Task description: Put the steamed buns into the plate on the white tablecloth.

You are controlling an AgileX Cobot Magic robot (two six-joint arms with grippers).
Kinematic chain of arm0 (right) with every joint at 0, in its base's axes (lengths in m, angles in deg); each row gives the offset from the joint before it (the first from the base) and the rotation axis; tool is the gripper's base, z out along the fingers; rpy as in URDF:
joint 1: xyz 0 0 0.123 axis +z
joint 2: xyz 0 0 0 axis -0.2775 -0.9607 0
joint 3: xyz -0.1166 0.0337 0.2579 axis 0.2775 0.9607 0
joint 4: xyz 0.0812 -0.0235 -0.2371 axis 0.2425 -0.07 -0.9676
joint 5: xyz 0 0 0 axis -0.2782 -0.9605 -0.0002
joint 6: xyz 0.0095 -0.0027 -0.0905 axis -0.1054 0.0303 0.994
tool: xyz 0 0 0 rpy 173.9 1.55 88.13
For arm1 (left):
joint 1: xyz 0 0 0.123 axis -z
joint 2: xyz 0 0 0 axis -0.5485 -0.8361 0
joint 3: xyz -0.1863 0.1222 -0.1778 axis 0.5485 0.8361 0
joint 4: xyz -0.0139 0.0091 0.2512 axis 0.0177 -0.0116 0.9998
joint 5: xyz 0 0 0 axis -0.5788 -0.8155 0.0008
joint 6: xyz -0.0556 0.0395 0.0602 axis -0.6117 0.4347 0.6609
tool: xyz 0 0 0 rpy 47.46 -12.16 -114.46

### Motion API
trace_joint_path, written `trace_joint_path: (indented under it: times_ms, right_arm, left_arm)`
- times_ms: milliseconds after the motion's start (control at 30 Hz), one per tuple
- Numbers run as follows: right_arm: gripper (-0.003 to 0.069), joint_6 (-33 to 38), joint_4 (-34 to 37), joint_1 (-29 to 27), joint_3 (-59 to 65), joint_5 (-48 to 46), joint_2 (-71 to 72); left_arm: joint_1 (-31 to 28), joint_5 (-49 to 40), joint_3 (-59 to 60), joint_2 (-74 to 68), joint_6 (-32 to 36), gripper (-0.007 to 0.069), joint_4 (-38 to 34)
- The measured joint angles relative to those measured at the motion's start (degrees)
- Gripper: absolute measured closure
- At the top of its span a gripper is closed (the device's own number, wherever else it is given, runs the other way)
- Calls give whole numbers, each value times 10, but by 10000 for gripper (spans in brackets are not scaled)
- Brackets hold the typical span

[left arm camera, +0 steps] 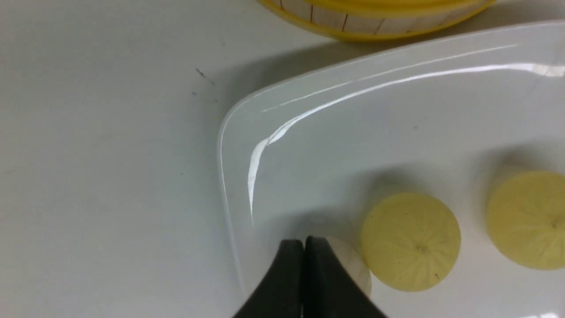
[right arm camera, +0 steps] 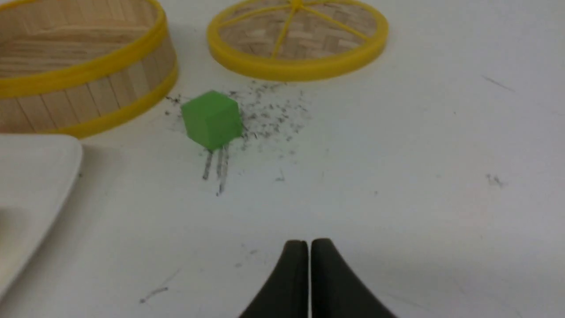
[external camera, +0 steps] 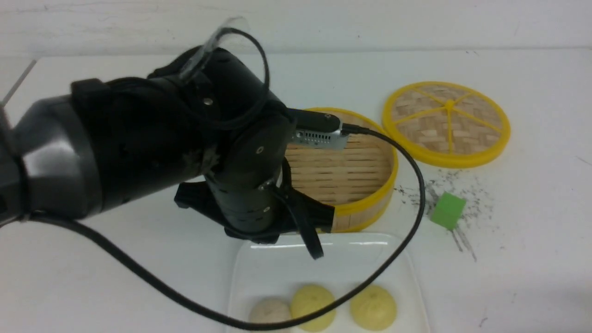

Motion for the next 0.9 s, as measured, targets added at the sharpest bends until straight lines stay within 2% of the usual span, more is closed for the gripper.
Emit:
trace_joint_path:
  times_ms: [200,500,600,733,900]
  right_arm:
    - [629,0,-3,-1,-1,-8,0]
    - [615,0,-7,-14,-1,-9,0]
    - [609,0,-7,-15,-1,-9,0]
    - [603,0,-7,-15,-1,-10,0]
    - [597,0,-7,-15,-1,-10,0]
  left_arm:
    - [0,-16,0,82,19,605,21]
    - [1,-106,2,255,22,605,88]
    - [1,-120,43,346,22,604,99]
    - [1,-83,150,451,10,603,86]
    - [1,45,301,564,-28,606,71]
